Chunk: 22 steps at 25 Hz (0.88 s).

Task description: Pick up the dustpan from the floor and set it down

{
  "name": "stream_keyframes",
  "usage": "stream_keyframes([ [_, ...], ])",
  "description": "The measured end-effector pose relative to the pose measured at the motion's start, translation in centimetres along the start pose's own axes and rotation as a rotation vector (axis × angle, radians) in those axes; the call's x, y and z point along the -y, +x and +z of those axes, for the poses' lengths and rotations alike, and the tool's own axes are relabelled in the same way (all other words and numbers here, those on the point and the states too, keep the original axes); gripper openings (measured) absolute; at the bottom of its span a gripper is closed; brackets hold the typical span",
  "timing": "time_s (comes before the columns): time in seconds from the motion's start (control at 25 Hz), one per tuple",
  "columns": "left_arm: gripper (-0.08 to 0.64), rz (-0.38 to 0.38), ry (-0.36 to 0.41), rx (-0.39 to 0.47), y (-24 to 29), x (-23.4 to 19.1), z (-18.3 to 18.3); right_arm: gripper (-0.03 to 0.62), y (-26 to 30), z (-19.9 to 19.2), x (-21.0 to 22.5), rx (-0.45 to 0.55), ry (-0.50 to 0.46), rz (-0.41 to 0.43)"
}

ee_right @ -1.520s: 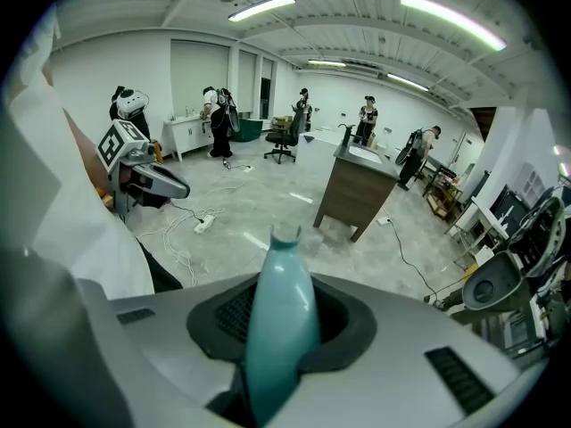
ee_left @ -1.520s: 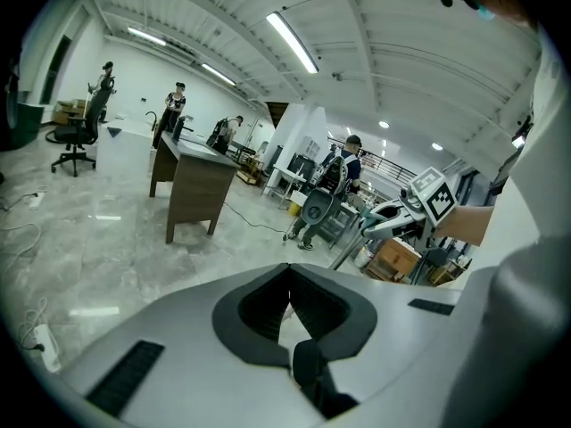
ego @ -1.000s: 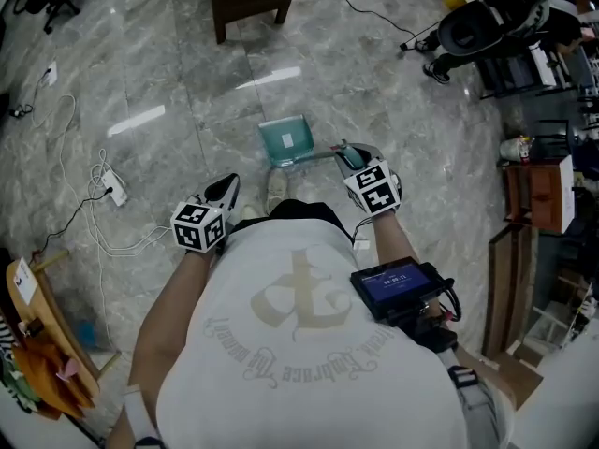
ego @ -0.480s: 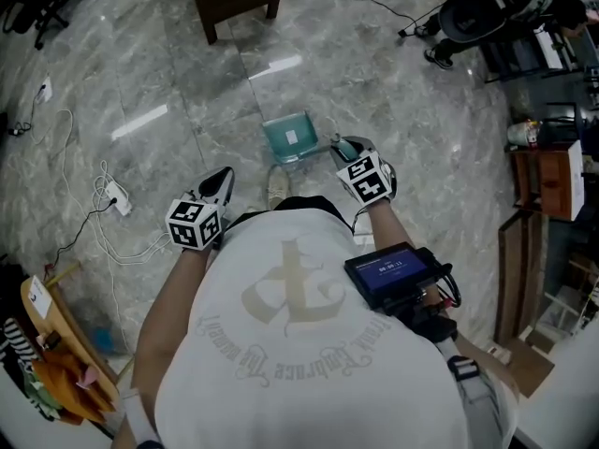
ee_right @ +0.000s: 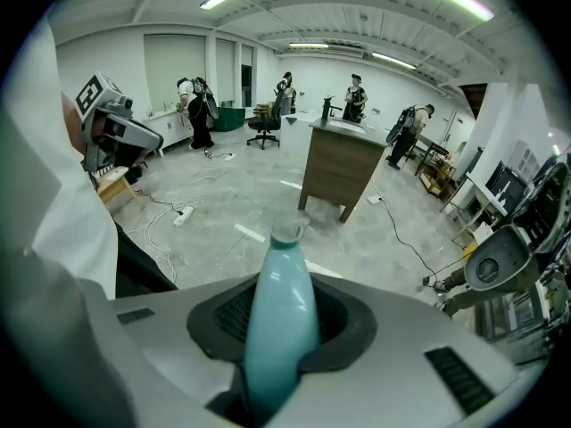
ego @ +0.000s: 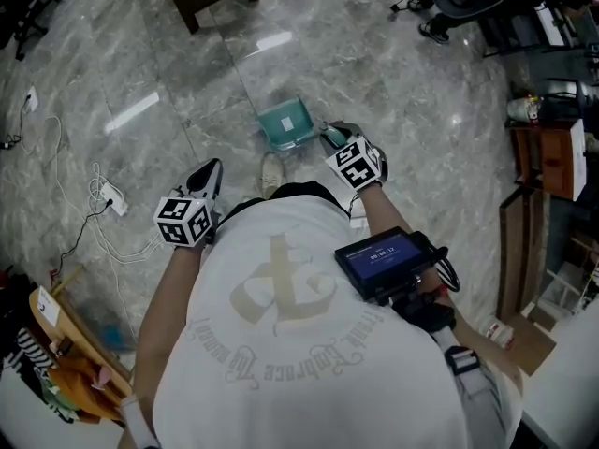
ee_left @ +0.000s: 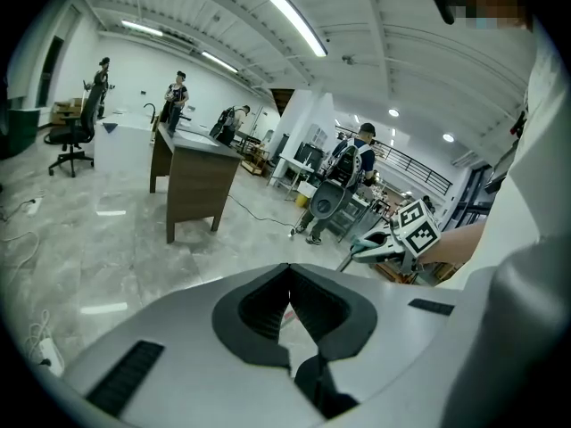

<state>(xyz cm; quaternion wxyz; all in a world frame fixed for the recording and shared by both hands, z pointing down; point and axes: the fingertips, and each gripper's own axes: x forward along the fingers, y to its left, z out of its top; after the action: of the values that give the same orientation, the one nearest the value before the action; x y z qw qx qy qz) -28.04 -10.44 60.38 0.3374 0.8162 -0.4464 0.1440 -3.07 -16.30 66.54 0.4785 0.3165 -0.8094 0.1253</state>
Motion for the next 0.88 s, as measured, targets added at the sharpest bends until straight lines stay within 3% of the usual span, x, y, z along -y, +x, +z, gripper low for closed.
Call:
stream_keyframes([
  [0.28,0.012,0.024,-0.022,-0.039,4.4,-0.5,2.1,0.104,3.6,-1.3,4.9,-0.042,0.020,0.041],
  [0.6,0.012,0.068,-0.034,-0.053,5.7,-1.8,3.3,0.104,7.2,-2.3,6.9,-0.062,0.070,0.058],
  [0.88,0.012,0.108,-0.065,-0.075,9.3,-4.3,5.2,0.106,12.7,-0.7,10.4,-0.083,0.040,0.099],
])
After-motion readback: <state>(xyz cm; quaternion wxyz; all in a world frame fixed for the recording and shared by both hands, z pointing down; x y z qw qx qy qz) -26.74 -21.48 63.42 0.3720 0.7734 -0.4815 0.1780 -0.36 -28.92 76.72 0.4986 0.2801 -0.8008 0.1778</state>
